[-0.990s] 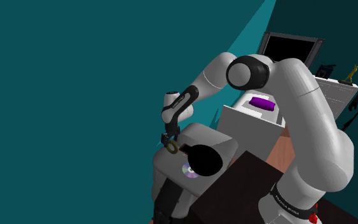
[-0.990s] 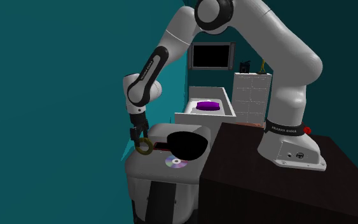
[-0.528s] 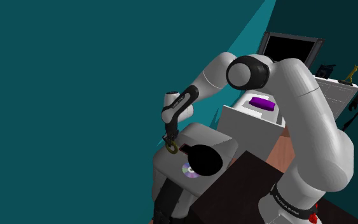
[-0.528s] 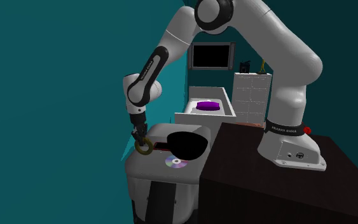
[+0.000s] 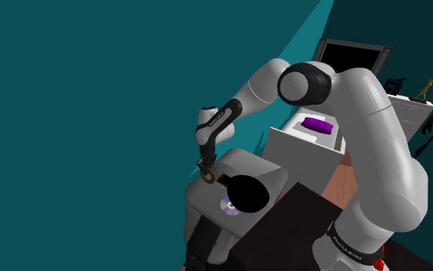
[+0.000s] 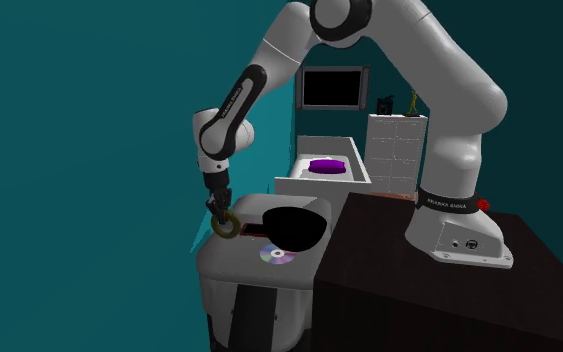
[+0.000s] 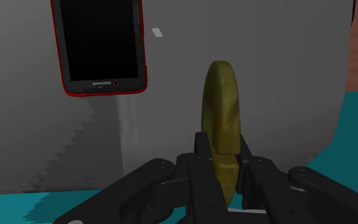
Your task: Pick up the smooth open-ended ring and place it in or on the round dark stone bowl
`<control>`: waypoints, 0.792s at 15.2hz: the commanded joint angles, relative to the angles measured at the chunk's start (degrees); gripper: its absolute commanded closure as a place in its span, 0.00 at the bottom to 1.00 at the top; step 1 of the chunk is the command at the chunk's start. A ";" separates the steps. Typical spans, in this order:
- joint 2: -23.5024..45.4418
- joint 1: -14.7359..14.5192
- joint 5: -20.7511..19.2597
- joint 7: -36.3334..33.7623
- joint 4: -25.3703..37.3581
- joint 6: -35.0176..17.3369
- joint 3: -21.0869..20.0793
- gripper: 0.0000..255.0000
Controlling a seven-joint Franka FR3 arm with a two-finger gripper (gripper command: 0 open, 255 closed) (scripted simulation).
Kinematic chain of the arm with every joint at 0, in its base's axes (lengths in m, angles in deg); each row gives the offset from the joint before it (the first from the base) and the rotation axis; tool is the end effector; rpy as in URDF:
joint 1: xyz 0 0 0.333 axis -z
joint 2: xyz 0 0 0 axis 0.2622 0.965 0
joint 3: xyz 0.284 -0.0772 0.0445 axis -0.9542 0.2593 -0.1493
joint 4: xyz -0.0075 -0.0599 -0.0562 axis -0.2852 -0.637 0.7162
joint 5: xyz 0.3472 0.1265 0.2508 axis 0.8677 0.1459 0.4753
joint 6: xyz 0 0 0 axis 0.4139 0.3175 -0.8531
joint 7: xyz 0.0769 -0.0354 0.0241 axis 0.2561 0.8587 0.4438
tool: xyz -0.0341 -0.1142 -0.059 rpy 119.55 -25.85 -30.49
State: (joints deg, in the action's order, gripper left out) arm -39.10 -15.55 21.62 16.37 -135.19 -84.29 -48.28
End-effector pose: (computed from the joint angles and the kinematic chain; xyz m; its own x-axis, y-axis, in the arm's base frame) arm 0.6417 0.0260 0.0328 0.9868 0.1172 -0.1120 0.1140 -0.9929 -0.0345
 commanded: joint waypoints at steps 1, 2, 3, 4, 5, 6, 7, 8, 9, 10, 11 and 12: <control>-1.41 0.08 0.02 0.05 -0.46 0.95 -0.01 1.00; -2.07 0.09 0.03 0.05 -0.66 1.40 -0.03 1.00; -2.71 0.10 0.04 0.05 -0.86 1.86 -0.04 1.00; -3.35 0.11 0.05 0.04 -1.03 2.32 -0.05 1.00; -3.99 0.12 0.07 0.04 -1.20 2.79 -0.06 1.00; -4.62 0.13 0.08 0.03 -1.35 3.27 -0.07 1.00; -5.24 0.14 0.09 0.03 -1.49 3.75 -0.09 1.00; -5.85 0.15 0.10 0.03 -1.62 4.24 -0.10 1.00; -6.46 0.17 0.12 0.02 -1.73 4.73 -0.11 1.00; -7.07 0.18 0.13 0.02 -1.83 5.23 -0.12 1.00; -7.66 0.19 0.14 0.02 -1.92 5.74 -0.14 1.00; -8.25 0.20 0.15 0.01 -2.00 6.26 -0.15 1.00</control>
State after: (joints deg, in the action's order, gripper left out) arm -46.60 -15.39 21.76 16.36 -136.86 -78.48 -48.42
